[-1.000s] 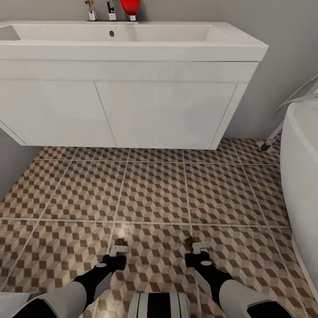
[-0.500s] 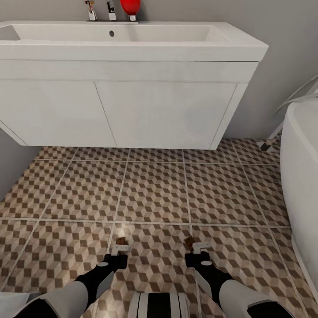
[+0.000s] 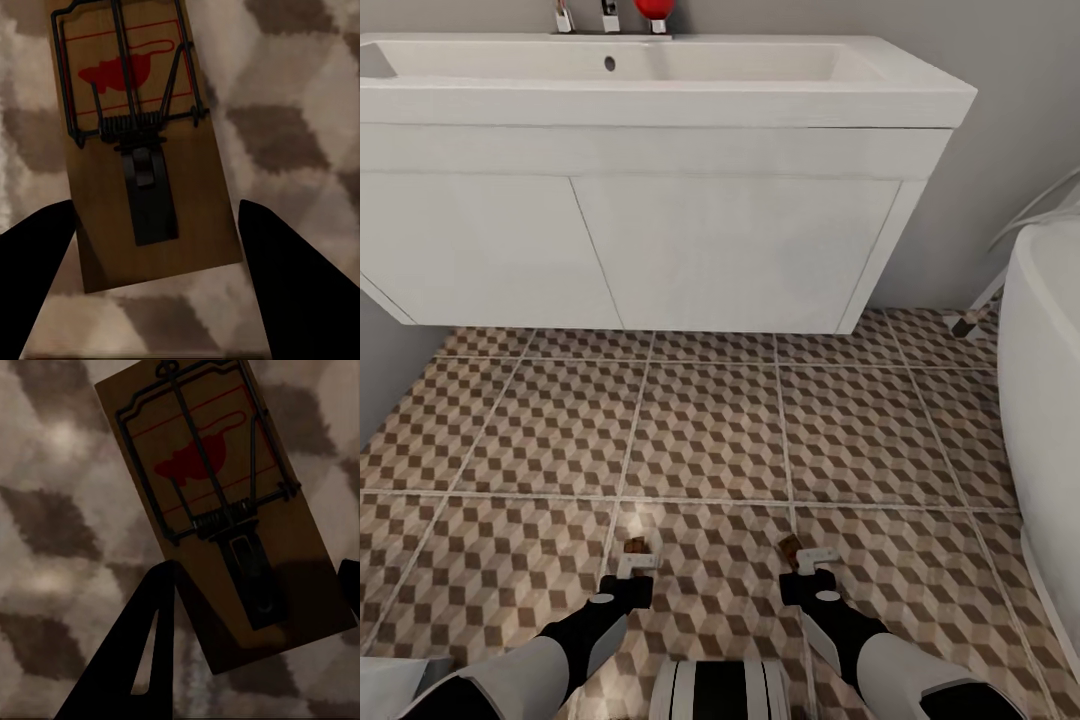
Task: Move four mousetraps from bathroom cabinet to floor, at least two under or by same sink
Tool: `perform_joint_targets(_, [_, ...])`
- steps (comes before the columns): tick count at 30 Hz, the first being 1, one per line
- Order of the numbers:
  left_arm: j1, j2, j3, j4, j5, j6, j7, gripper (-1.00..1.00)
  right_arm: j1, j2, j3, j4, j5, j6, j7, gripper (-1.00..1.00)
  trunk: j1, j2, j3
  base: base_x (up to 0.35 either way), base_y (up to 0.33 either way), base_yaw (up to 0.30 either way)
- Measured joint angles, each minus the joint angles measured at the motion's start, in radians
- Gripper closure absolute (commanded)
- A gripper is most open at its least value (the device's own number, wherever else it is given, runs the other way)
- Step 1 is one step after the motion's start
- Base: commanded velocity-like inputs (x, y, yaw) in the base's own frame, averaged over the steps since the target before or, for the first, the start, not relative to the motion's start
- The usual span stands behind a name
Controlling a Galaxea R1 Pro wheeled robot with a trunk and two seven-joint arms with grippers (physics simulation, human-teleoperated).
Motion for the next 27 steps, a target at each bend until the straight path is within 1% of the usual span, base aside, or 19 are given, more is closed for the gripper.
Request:
perform_joint_targets(1, [0.000,-0.001,0.000,0.000,0.000,0.000,0.001,1.00,0.000,0.000,0.000,0.000,0.000,0.000,0.000,1.00,0.000,0.000,-0.004,0.000,0.000,0.000])
perform_joint_targets(8, [0.000,0.000,0.000,0.000,0.004,0.000,0.001,1.00,0.000,0.000,0.000,0.000,0.001,-0.001,0.000,1.00,0.000,0.000,-0.004,0.000,0.000,0.000])
perform_joint_targets(20, [0.000,0.000,-0.002,0.001,-0.003,-0.001,0.002,1.00,0.000,0.000,0.001,0.000,0.000,-0.001,0.000,1.00,0.000,0.000,-0.004,0.000,0.000,0.000])
perform_joint_targets(27, [0.000,0.002,-0.006,0.011,-0.001,0.000,-0.012,1.00,0.000,0.001,0.002,0.000,-0.002,-0.001,0.000,1.00,0.000,0.000,-0.004,0.000,0.000,0.000])
